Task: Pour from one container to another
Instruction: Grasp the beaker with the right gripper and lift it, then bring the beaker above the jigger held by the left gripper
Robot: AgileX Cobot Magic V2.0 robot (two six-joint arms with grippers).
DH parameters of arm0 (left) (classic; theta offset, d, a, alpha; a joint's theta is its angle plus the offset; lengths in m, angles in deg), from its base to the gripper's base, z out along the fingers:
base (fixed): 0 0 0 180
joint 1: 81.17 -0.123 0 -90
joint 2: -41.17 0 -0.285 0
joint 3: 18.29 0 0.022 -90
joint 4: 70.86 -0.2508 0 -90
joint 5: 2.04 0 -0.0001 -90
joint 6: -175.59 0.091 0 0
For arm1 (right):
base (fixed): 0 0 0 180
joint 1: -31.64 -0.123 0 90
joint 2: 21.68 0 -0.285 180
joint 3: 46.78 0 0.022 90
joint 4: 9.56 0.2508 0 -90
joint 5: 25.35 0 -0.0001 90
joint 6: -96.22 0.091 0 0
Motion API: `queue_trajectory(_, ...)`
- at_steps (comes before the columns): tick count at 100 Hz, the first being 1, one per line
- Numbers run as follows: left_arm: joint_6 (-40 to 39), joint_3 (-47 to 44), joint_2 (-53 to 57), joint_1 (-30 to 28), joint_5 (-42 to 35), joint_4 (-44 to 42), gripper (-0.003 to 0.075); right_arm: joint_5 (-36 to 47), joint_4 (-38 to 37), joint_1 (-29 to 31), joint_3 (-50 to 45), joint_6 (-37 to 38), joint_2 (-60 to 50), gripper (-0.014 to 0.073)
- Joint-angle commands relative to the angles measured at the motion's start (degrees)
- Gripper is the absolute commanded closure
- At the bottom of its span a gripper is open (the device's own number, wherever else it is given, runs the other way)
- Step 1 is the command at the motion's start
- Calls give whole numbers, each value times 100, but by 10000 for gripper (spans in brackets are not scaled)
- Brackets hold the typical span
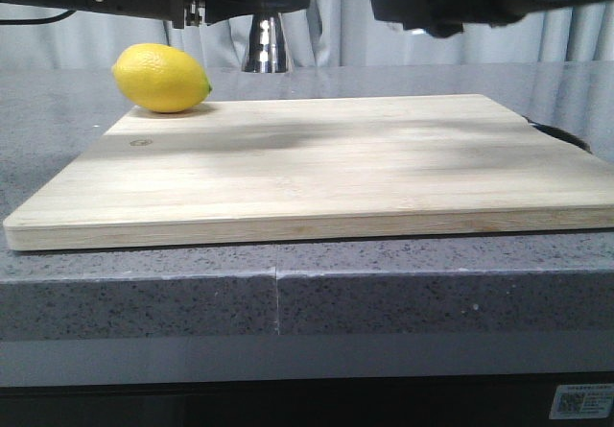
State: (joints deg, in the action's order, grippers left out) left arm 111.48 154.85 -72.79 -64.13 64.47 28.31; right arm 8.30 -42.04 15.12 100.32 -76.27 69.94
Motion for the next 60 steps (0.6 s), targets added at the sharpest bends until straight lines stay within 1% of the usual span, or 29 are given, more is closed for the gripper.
queue_trajectory(1, 31, 166, 258, 44, 625, 393, 738, 132, -155, -15, 460, -5, -238, 378)
queue_trajectory(32, 33, 166, 258, 167, 625, 393, 738, -416, -498, -15, 1326, -5, -238, 378)
queue_trajectory(52, 71, 166, 258, 215, 625, 393, 738, -516, -511, -15, 1466, 18, -238, 378)
queue_trajectory(60, 78, 166, 258, 229, 625, 393, 738, -526, -533, -15, 1466, 225, -238, 378)
